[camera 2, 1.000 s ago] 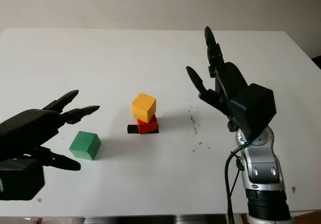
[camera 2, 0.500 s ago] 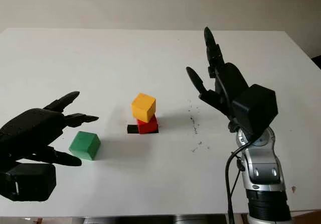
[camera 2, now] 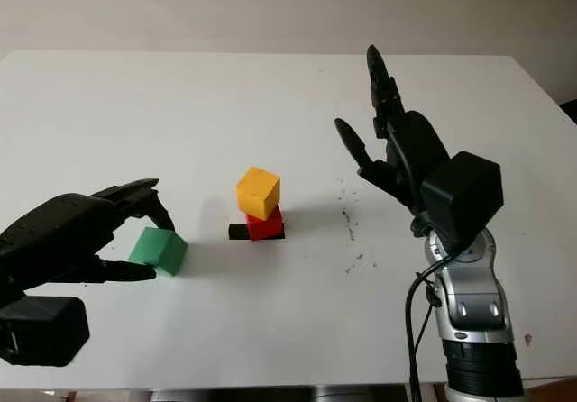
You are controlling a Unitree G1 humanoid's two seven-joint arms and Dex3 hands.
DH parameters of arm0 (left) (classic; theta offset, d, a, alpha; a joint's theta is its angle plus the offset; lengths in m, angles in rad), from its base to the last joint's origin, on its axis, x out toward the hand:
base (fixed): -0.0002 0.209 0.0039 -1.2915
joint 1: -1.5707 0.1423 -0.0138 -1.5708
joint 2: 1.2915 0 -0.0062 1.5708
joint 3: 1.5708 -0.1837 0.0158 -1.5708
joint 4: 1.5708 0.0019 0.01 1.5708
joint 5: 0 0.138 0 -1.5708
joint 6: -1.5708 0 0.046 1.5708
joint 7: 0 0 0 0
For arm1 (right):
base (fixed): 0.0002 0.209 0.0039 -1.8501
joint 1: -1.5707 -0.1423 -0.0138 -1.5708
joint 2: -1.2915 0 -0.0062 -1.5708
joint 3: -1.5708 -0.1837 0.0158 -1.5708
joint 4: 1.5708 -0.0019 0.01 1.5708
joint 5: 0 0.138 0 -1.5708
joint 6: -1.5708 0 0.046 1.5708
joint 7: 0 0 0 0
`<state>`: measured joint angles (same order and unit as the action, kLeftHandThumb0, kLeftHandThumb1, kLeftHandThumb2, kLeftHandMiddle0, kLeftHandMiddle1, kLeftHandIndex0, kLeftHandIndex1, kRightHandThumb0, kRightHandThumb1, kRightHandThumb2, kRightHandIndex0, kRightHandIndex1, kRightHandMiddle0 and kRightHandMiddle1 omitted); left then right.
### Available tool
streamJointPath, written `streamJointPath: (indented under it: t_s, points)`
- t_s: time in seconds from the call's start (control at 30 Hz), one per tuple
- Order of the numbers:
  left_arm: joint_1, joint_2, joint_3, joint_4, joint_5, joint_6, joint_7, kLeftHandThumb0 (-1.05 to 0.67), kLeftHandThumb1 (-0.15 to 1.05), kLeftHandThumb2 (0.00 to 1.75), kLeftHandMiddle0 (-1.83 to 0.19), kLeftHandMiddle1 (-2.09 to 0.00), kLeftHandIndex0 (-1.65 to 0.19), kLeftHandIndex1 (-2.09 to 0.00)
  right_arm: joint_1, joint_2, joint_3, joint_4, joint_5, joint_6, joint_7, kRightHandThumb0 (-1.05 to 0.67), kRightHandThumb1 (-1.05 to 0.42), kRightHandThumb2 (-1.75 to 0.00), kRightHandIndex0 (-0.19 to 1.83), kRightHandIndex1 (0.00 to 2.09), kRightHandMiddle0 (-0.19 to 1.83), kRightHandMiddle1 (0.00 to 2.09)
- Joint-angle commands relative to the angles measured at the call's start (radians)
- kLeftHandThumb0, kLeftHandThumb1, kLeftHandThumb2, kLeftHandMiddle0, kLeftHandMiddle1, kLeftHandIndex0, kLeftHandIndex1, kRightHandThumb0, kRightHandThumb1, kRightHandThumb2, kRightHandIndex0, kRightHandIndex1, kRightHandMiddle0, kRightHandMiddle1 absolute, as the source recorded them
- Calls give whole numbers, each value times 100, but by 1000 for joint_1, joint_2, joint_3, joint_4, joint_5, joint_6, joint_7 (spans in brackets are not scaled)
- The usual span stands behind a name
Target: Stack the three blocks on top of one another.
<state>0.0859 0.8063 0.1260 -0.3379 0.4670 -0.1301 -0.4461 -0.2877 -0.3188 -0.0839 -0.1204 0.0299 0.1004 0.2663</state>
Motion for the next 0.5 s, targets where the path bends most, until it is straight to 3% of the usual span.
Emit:
streamJointPath:
  t_s: [0.0, 0.23, 0.33, 0.47]
  points:
    - [-3, -2, 16, -9, -14, 9, -6, -37, 105, 13, -20, -7, -8, -145, -12, -9, -9, -2, 2, -8, -3, -56, -105, -47, -19, 0, -17, 6]
    - [-31, 10, 44, 12, -42, -8, 6, -39, 105, 17, -23, -6, -10, -140, -21, -6, -8, 1, 4, 5, -4, -56, -105, -45, -19, 0, -17, 5]
    - [-90, 25, 73, 52, -98, -47, 10, -42, 105, 20, -23, -6, -4, -151, -26, -8, -4, 7, -1, -7, -2, -55, -105, -46, -19, 0, -17, 5]
    - [-191, 38, 105, 90, -150, -54, 13, -45, 105, 16, -27, -7, -13, -146, -32, -4, -2, 8, 1, 1, -3, -55, -105, -46, -19, 0, -18, 5]
